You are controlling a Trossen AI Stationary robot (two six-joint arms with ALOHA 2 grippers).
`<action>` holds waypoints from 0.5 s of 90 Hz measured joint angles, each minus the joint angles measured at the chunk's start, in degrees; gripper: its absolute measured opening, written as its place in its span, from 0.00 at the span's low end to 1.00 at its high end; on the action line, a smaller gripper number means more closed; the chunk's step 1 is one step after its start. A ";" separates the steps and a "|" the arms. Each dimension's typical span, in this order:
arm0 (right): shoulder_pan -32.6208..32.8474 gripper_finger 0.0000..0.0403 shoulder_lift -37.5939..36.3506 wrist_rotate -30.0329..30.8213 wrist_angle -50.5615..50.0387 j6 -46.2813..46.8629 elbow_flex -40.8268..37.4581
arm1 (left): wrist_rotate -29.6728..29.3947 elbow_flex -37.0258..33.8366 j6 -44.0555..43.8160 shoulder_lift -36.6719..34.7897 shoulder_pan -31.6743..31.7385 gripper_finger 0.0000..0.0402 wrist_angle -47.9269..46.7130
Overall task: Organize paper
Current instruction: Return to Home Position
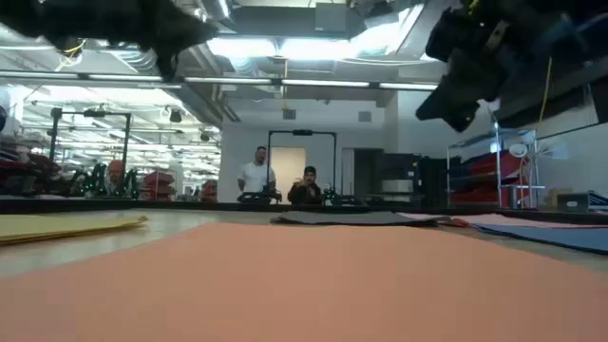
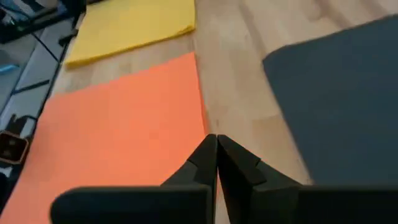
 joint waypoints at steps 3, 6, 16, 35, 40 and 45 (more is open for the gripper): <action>-0.81 0.00 -0.87 -1.13 1.29 -0.20 -0.92 | -0.03 -1.60 -0.50 -1.42 0.31 0.00 0.48; -1.50 0.00 -1.87 -1.94 2.65 -0.18 -2.21 | -0.07 -3.13 -0.78 -2.58 0.63 0.00 0.81; -3.12 0.00 -5.68 -2.93 8.42 1.72 -9.41 | -0.10 -7.22 -1.11 -5.43 2.12 0.00 1.24; -5.81 0.00 -16.49 -0.73 16.21 6.43 -22.44 | 4.65 -12.32 -2.55 -8.31 6.04 0.00 1.50; -6.69 0.00 -19.10 1.03 16.10 6.45 -24.20 | 4.86 -13.35 -2.48 -8.58 7.21 0.00 1.48; -7.88 0.00 -21.62 1.61 15.31 6.16 -25.94 | 5.61 -14.20 -1.98 -8.59 8.47 0.00 1.53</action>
